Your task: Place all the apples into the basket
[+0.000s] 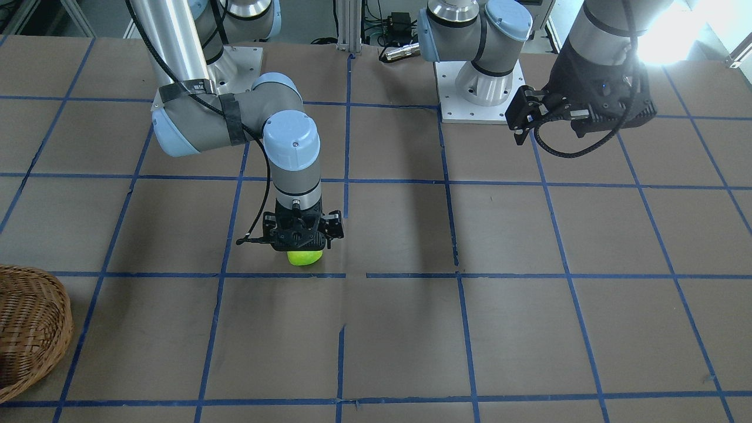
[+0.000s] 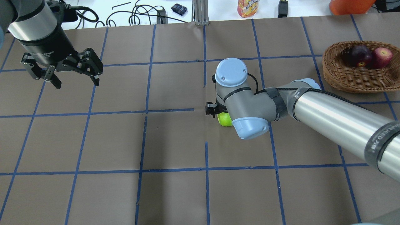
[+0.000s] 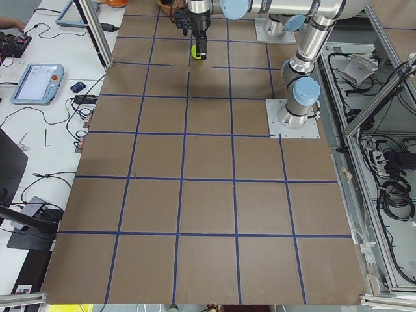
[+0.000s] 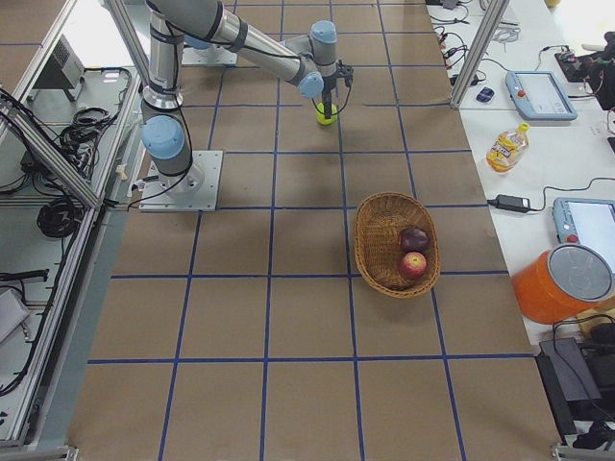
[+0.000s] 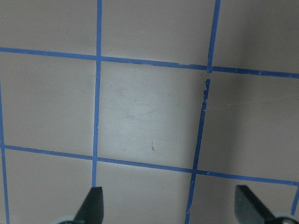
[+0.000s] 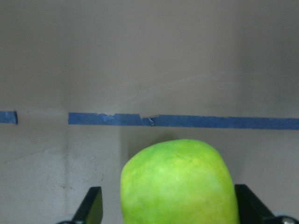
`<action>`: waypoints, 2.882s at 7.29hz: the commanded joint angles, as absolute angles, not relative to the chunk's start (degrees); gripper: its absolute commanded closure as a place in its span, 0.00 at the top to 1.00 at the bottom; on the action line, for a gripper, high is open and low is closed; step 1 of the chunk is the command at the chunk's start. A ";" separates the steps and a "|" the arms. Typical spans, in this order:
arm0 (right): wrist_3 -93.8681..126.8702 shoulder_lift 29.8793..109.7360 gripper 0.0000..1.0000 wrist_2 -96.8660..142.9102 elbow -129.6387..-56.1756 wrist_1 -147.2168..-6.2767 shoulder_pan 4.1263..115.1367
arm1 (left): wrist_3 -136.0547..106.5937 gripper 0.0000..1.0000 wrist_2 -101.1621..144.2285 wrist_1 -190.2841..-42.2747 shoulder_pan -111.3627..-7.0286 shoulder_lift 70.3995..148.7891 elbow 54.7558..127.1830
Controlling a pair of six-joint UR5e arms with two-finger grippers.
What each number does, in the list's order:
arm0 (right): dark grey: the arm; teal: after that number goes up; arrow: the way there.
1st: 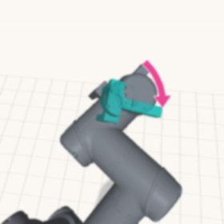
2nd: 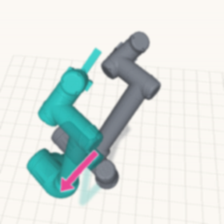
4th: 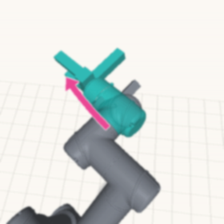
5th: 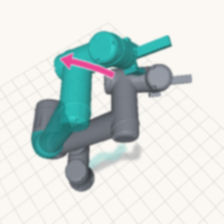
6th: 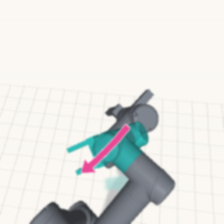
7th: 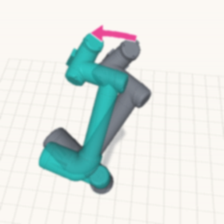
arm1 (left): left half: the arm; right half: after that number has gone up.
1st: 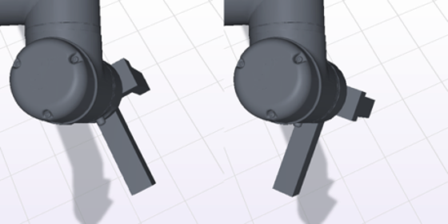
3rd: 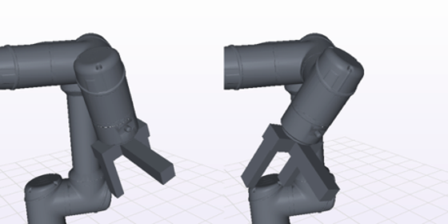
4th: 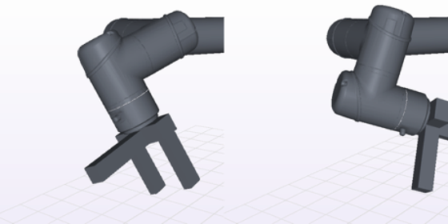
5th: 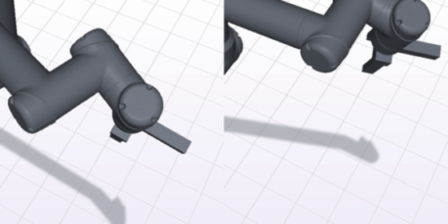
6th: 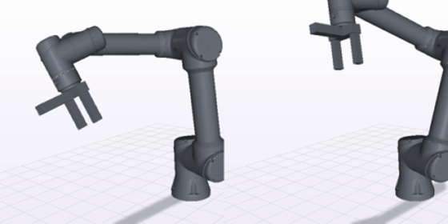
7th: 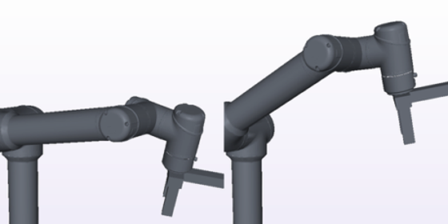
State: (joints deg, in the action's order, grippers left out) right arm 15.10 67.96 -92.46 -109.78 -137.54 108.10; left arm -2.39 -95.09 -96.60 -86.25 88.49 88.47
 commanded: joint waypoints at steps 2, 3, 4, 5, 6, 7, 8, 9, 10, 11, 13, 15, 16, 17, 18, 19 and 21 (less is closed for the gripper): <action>10.99 68.29 0.40 -96.31 -105.41 -130.31 107.15 | -3.25 1.00 -90.63 -96.33 -89.56 89.47 87.71; 10.64 69.51 0.39 -96.41 -101.12 -124.86 105.40 | -4.38 1.00 -90.70 -96.33 -90.78 89.65 87.54; 9.59 69.70 0.40 -96.42 -94.90 -118.02 100.25 | -6.31 1.00 -90.96 -96.33 -91.92 89.74 87.37; 2.27 69.78 0.41 -93.98 -92.05 -115.95 92.10 | -6.33 1.00 -91.14 -96.33 -92.11 89.74 87.45; -12.07 69.35 0.41 -92.56 -90.98 -115.93 83.76 | -6.33 1.00 -91.14 -96.33 -92.11 89.74 87.45; -24.66 67.69 0.41 -92.46 -90.62 -117.93 75.75 | -6.33 1.00 -90.79 -96.33 -92.11 89.82 87.45; -33.40 63.41 0.43 -91.76 -88.61 -123.08 69.93 | -6.50 1.00 -90.70 -96.33 -92.20 89.91 87.63; -38.27 59.11 0.44 -85.49 -84.33 -123.66 64.74 | -6.59 1.00 -90.62 -96.24 -92.20 89.91 87.97; -40.06 58.37 0.45 -84.04 -82.03 -120.01 63.73 | -6.59 1.00 -90.62 -96.24 -92.28 89.83 88.15; -39.90 58.45 0.61 -83.94 -81.92 -118.67 63.72 | -6.68 1.00 -90.62 -96.07 -92.29 89.91 87.89; -40.08 58.97 1.00 -83.94 -81.30 -112.99 63.72 | -6.77 1.00 -90.53 -95.98 -92.37 89.91 88.15; -39.73 60.38 1.00 -83.94 -78.50 -107.43 64.07 | -6.77 1.00 -90.61 -95.89 -92.37 89.91 88.42; -39.55 61.34 1.00 -84.20 -76.22 -103.49 64.68 | -6.85 1.00 -90.53 -95.63 -92.37 90.00 88.42; -37.81 63.87 1.00 -84.90 -73.68 -97.79 67.30 | -6.86 1.00 -90.53 -95.63 -92.37 89.91 88.42; -32.57 64.51 1.00 -86.56 -72.09 -94.78 72.54 | -6.86 1.00 -90.61 -95.54 -92.37 90.00 88.16; -27.65 65.99 1.00 -90.75 -70.85 -94.14 77.12 | -6.86 1.00 -90.53 -95.54 -92.46 90.00 88.15; -15.10 72.04 1.00 -92.46 -70.40 -87.40 85.57 | -6.86 1.00 -90.53 -95.54 -92.55 90.00 88.07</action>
